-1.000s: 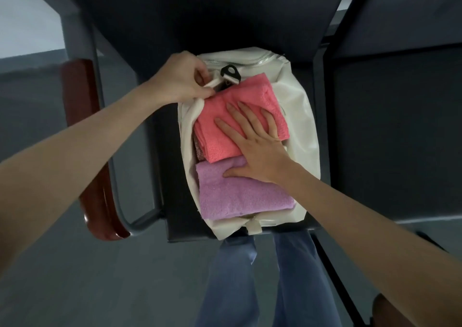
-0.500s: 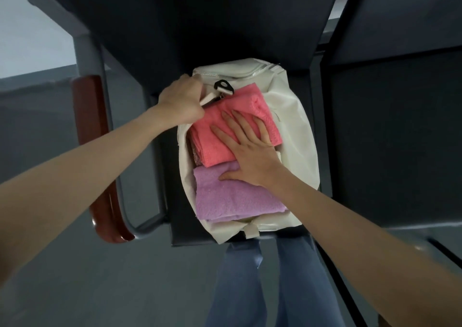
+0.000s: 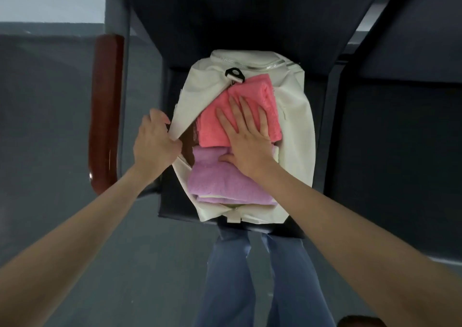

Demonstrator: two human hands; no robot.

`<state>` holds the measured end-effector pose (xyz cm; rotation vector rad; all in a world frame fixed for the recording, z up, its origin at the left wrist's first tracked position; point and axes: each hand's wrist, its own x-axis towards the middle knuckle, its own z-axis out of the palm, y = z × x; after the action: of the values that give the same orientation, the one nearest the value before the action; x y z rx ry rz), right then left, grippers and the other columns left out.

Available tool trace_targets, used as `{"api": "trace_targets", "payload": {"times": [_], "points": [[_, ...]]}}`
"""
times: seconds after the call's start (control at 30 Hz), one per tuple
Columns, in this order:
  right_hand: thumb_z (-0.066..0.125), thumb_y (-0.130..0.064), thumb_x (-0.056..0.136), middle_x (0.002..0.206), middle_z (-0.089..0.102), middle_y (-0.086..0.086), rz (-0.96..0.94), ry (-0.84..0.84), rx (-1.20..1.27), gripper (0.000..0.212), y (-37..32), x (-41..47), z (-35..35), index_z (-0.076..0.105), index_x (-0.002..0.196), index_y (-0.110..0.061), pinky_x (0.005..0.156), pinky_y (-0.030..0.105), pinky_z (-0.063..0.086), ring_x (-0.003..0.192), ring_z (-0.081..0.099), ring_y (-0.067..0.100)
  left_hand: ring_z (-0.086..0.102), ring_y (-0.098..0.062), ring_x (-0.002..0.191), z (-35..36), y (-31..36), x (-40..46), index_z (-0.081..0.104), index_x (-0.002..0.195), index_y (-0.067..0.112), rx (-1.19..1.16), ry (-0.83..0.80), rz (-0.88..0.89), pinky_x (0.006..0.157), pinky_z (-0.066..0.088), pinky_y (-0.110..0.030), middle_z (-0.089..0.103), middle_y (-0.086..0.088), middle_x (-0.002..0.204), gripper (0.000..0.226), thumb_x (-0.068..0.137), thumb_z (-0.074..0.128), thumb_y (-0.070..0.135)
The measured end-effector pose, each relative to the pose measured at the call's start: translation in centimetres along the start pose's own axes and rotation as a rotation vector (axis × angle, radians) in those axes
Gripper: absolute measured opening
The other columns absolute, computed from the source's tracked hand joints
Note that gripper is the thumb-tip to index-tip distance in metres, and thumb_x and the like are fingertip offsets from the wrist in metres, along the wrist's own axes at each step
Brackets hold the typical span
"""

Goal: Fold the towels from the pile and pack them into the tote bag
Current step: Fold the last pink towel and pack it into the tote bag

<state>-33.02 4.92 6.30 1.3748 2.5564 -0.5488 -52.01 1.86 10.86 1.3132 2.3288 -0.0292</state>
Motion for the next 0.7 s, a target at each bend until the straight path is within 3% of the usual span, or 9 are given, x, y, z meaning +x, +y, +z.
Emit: {"api": "trace_targets", "payload": {"times": [0.1,0.17,0.23,0.33,0.47,0.57,0.7], "points": [[0.067,-0.038,0.081,0.158,0.016,0.017,0.009,0.079,-0.076,0.087,-1.8,-1.3,0.6,0.021,0.152,-0.018,0.117,0.056,-0.004,0.146,0.011,0.035,0.046,-0.027,0.085,0.4,-1.8,-1.9,0.046,0.1,0.007,0.007,-0.015,0.048,0.068,0.033,-0.034,0.048,-0.01,0.097,0.034,0.074,0.065,-0.001],[0.06,-0.035,0.086,0.156,0.022,0.017,-0.054,0.146,-0.119,0.076,-2.3,-2.5,1.1,0.025,0.151,-0.017,0.117,0.059,0.006,0.145,0.015,0.037,0.051,-0.03,0.08,0.9,-3.1,-3.2,0.046,0.09,0.009,-0.001,0.001,0.085,0.065,0.032,-0.033,0.053,-0.011,0.088,0.024,0.077,0.064,0.001],[0.048,-0.06,0.085,0.159,0.01,0.018,-0.099,0.118,-0.068,0.087,-2.3,-2.9,0.9,0.015,0.153,-0.016,0.116,0.06,0.0,0.146,0.004,0.038,0.053,-0.032,0.075,1.4,-3.9,-4.1,0.047,0.088,0.007,-0.023,0.048,0.072,0.064,0.033,-0.034,0.057,-0.011,0.08,0.019,0.08,0.063,0.004],[0.035,-0.089,0.066,0.158,-0.009,0.02,-0.122,0.026,-0.064,0.12,-2.2,-2.7,0.5,-0.001,0.154,-0.016,0.114,0.061,-0.007,0.145,-0.011,0.04,0.057,-0.035,0.069,2.3,-3.8,-5.0,0.048,0.09,0.003,-0.059,0.055,-0.008,0.062,0.042,-0.042,0.062,-0.015,0.077,0.014,0.084,0.06,0.004],[0.036,-0.095,0.061,0.157,-0.016,0.019,-0.127,-0.012,-0.099,0.129,-1.7,-1.6,0.8,-0.009,0.153,-0.017,0.113,0.058,-0.013,0.144,-0.017,0.038,0.053,-0.03,0.06,3.3,-4.3,-6.4,0.044,0.087,0.007,-0.09,-0.033,-0.045,0.055,0.036,-0.033,0.061,-0.012,0.071,0.017,0.082,0.059,0.003],[0.033,-0.094,0.065,0.158,-0.012,0.019,-0.092,-0.024,-0.081,0.123,-2.3,-0.5,1.2,-0.006,0.152,-0.015,0.113,0.058,-0.014,0.145,-0.015,0.039,0.053,-0.026,0.054,1.7,-3.7,-7.2,0.047,0.079,0.012,-0.14,-0.146,0.043,0.052,0.04,-0.032,0.058,-0.007,0.061,0.017,0.077,0.062,0.003],[0.031,-0.091,0.069,0.158,-0.007,0.021,-0.046,-0.029,-0.07,0.118,-3.6,0.2,1.7,0.001,0.153,-0.013,0.112,0.059,-0.016,0.144,-0.013,0.041,0.044,-0.005,0.044,-2.5,-1.5,-7.2,0.056,0.074,0.012,-0.272,-0.279,0.118,0.054,0.04,-0.027,0.058,-0.002,0.053,0.013,0.074,0.068,0.008]]}}
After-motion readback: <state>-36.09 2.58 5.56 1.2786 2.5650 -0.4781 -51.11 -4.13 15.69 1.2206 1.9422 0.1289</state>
